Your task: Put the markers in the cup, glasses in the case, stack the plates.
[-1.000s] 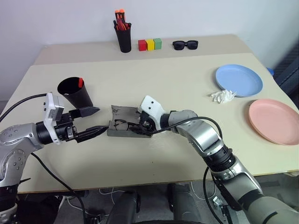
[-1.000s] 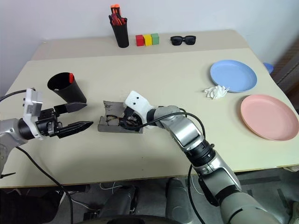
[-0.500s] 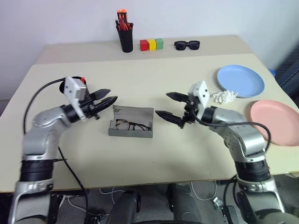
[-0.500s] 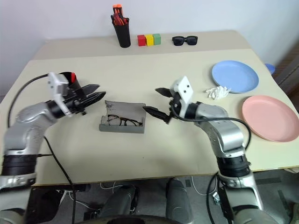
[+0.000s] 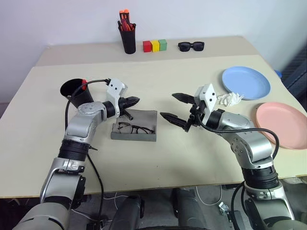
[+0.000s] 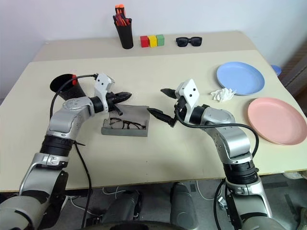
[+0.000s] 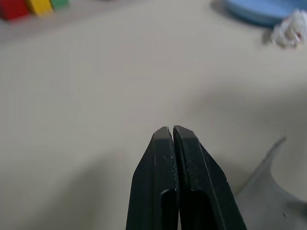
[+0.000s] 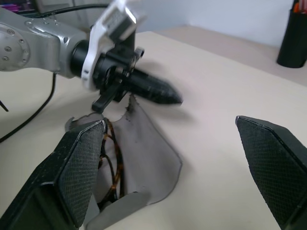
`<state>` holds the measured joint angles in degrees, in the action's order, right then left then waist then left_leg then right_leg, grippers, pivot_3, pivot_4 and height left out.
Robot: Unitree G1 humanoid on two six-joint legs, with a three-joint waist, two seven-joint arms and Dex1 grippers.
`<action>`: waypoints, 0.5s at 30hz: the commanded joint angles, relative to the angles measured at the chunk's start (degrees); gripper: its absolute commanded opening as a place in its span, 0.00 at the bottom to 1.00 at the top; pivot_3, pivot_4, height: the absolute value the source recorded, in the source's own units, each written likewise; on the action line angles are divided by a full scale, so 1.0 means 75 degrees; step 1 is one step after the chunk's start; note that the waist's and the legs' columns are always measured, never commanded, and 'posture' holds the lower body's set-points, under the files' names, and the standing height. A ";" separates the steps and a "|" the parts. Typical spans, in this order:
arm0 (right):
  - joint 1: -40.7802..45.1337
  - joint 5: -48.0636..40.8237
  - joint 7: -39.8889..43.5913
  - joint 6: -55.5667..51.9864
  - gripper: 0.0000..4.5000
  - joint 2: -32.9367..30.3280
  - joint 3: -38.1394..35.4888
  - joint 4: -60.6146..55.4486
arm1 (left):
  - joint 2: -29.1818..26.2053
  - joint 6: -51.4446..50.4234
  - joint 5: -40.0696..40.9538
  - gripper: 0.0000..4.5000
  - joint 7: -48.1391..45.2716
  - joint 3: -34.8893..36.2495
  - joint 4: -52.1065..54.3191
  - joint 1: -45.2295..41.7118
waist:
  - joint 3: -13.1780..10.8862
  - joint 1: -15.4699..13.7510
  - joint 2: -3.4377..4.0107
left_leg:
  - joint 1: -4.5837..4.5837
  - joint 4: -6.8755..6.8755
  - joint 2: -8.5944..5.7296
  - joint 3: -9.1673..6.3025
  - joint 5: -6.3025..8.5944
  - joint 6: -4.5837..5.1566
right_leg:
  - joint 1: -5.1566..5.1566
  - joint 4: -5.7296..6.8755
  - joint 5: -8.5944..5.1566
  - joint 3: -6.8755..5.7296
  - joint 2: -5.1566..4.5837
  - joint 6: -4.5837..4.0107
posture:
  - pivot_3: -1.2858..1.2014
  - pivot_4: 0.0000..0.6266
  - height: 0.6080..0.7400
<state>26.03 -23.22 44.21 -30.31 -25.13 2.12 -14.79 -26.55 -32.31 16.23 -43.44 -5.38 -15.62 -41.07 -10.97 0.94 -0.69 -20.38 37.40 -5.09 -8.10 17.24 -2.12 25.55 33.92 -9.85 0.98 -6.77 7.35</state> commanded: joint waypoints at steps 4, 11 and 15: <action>0.0075 0.0066 -0.0246 0.0312 1.00 0.0120 0.0064 -0.0301 | -0.0594 -0.2229 0.0505 0.01 -0.0839 -0.0059 0.0395 -0.0453 | 0.0000 0.0008 0.0001 | 0.0004 -0.0001 0.0000 0.0000 0.0000 0.0000 | -0.0001 0.0006 0.0000 0.0002 0.0000 0.0001 | 0.52 0.24 1.00; 0.0068 0.0236 -0.0483 0.0489 1.00 0.0173 0.0124 -0.0209 | -0.1360 -0.4167 0.1363 0.01 -0.1175 0.0093 0.2154 0.0298 | 0.0000 0.0032 0.0002 | 0.0006 -0.0002 0.0001 -0.0004 0.0000 0.0001 | 0.0000 0.0011 -0.0001 0.0003 -0.0001 0.0000 | 0.52 0.24 1.00; 0.0071 0.0308 -0.0540 0.0577 1.00 0.0200 0.0170 -0.0175 | -0.1669 -0.4766 0.1781 0.01 -0.1093 0.0260 0.3198 0.1003 | 0.0000 0.0024 0.0002 | 0.0010 -0.0006 0.0002 -0.0002 0.0000 0.0000 | 0.0003 0.0015 -0.0001 0.0008 0.0000 -0.0001 | 0.52 0.24 1.00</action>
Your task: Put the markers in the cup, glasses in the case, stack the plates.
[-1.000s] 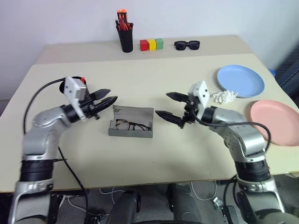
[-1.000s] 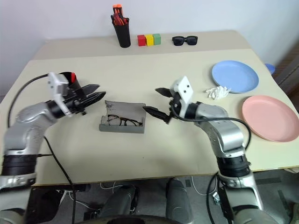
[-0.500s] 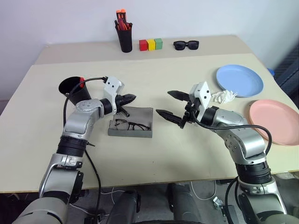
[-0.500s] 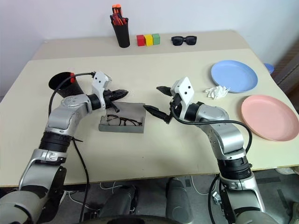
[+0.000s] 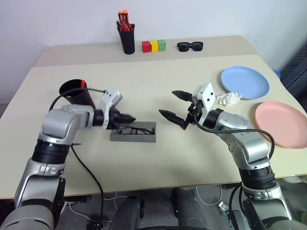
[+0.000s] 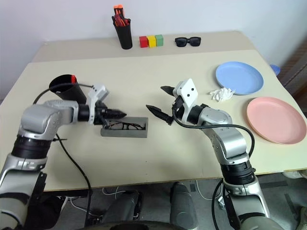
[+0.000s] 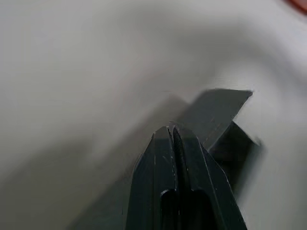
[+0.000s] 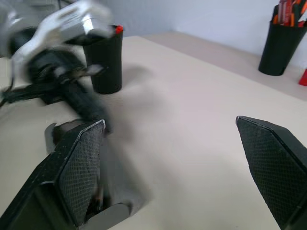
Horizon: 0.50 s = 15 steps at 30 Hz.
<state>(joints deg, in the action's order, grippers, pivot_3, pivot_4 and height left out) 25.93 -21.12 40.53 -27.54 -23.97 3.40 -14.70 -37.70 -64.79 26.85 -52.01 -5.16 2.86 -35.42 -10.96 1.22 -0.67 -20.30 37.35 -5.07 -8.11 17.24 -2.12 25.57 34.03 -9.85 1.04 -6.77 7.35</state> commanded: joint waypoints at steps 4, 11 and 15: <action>0.0140 0.0129 -0.0065 0.0328 1.00 0.0054 0.0061 -0.0024 | -0.0215 -0.0357 0.0498 0.01 0.0381 0.0438 0.1614 0.1093 | 0.0000 -0.0031 -0.0002 | -0.0001 0.0002 0.0000 0.0001 0.0000 -0.0001 | -0.0002 -0.0002 0.0000 0.0005 -0.0001 -0.0001 | 0.52 0.24 1.00; 0.0293 0.0276 -0.0140 0.0522 1.00 0.0049 0.0014 0.0248 | 0.0756 0.2068 -0.0104 0.20 0.1669 0.1359 0.1177 0.0781 | -0.0004 -0.0086 -0.0009 | -0.0007 0.0011 -0.0001 -0.0001 -0.0008 -0.0014 | -0.0005 -0.0008 0.0001 0.0004 -0.0001 -0.0003 | 0.52 0.24 1.00; 0.0491 0.0308 -0.0378 0.0332 1.00 -0.0340 -0.0634 0.0692 | 0.0855 0.2668 0.0674 0.65 0.0838 0.1881 0.1113 0.0622 | -0.0003 -0.0065 -0.0008 | -0.0006 0.0010 0.0000 0.0001 -0.0008 -0.0015 | -0.0005 -0.0008 0.0001 0.0003 0.0000 -0.0003 | 0.52 0.24 1.00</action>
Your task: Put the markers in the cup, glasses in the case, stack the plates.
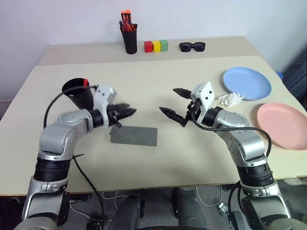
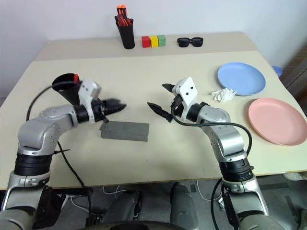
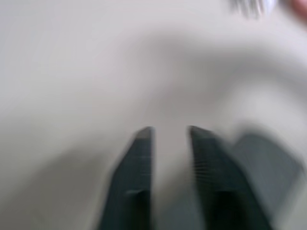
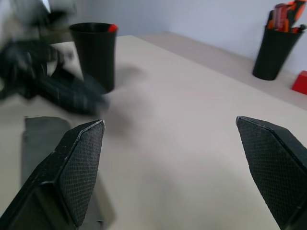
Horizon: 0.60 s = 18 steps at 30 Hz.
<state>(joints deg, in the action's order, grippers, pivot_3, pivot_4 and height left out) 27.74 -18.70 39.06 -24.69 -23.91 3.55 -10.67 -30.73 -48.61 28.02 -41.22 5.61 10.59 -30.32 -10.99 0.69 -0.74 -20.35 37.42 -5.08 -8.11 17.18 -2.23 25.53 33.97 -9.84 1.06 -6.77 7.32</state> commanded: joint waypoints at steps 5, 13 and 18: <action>0.0048 0.0150 -0.0551 -0.0280 1.00 -0.1429 -0.1747 0.0708 | -0.0486 0.1320 0.0858 0.99 -0.2028 0.0393 -0.0239 0.0004 | 0.0000 -0.0007 0.0001 | -0.0003 -0.0005 -0.0003 0.0009 0.0004 0.0007 | 0.0001 -0.0010 0.0000 0.0001 -0.0003 0.0000 | 0.52 0.24 1.00; -0.1499 0.0960 -0.0803 -0.1339 1.00 -0.3652 -0.2806 0.1385 | -0.0437 0.1860 0.1265 0.99 -0.2955 0.0306 -0.0407 -0.0233 | 0.0000 -0.0042 0.0001 | -0.0007 0.0002 -0.0004 0.0015 0.0010 0.0020 | -0.0012 -0.0026 0.0000 0.0001 -0.0005 0.0001 | 0.52 0.24 1.00; -0.2434 0.0906 -0.0904 -0.2317 1.00 -0.3964 -0.3355 0.1210 | -0.0484 0.2008 0.1213 0.99 -0.3216 0.0192 -0.0753 -0.0389 | 0.0002 0.0062 0.0003 | 0.0006 0.0003 0.0004 0.0041 0.0013 0.0027 | -0.0016 -0.0033 0.0004 0.0012 -0.0002 0.0000 | 0.52 0.24 1.00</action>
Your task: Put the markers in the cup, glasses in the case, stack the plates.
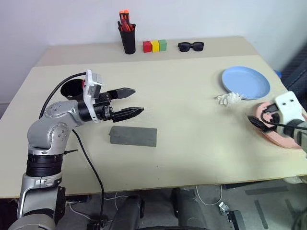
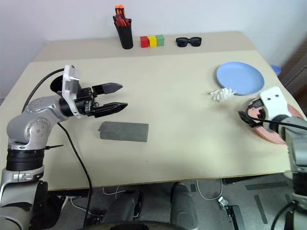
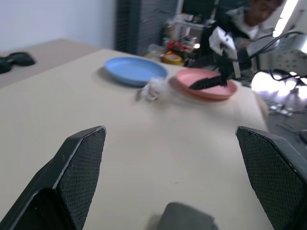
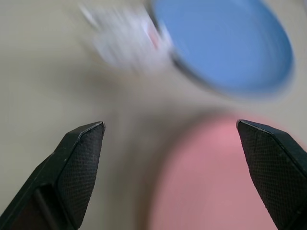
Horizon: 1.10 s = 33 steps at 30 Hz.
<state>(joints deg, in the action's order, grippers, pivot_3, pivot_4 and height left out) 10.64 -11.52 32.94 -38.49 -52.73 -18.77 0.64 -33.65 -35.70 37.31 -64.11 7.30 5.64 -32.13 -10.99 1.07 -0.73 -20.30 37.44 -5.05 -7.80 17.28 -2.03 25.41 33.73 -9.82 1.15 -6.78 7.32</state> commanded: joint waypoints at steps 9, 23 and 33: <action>-0.0543 -0.0122 -0.0132 -0.0976 0.69 0.0150 -0.0273 -0.0121 | 0.0001 0.0359 -0.0085 1.00 -0.0089 -0.0345 -0.0246 -0.0352 | 0.0001 -0.0069 0.0003 | -0.0012 0.0038 -0.0001 0.0002 0.0005 0.0011 | -0.0008 -0.0001 0.0012 0.0007 0.0001 0.0017 | 0.52 0.24 1.00; 0.0677 0.0225 -0.0897 -0.0565 0.01 0.0046 -0.0317 0.0842 | -0.0041 0.0047 0.0129 1.00 0.0451 -0.0276 0.0151 -0.0326 | 0.0000 -0.0052 0.0002 | -0.0014 0.0071 -0.0004 0.0002 0.0012 0.0022 | -0.0030 -0.0014 0.0021 0.0009 0.0000 0.0031 | 0.52 0.24 1.00; 0.4240 0.1190 -0.0802 0.2841 0.01 0.0640 0.1337 0.4094 | 0.0477 0.1328 -0.0399 1.00 0.1270 0.0057 -0.0426 -0.0384 | -0.0004 -0.0002 0.0005 | -0.0011 0.0066 -0.0002 0.0011 0.0013 0.0021 | -0.0028 -0.0024 0.0028 0.0012 0.0004 0.0030 | 0.52 0.24 1.00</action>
<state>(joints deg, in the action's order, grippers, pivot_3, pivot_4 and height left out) 40.59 -4.49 26.21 -21.53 -48.15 -10.18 27.98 -30.00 -27.71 34.88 -54.99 6.17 1.49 -34.93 -11.02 1.05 -0.69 -20.39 37.92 -5.07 -7.73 17.37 -1.87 25.20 33.50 -9.60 1.24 -6.75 7.55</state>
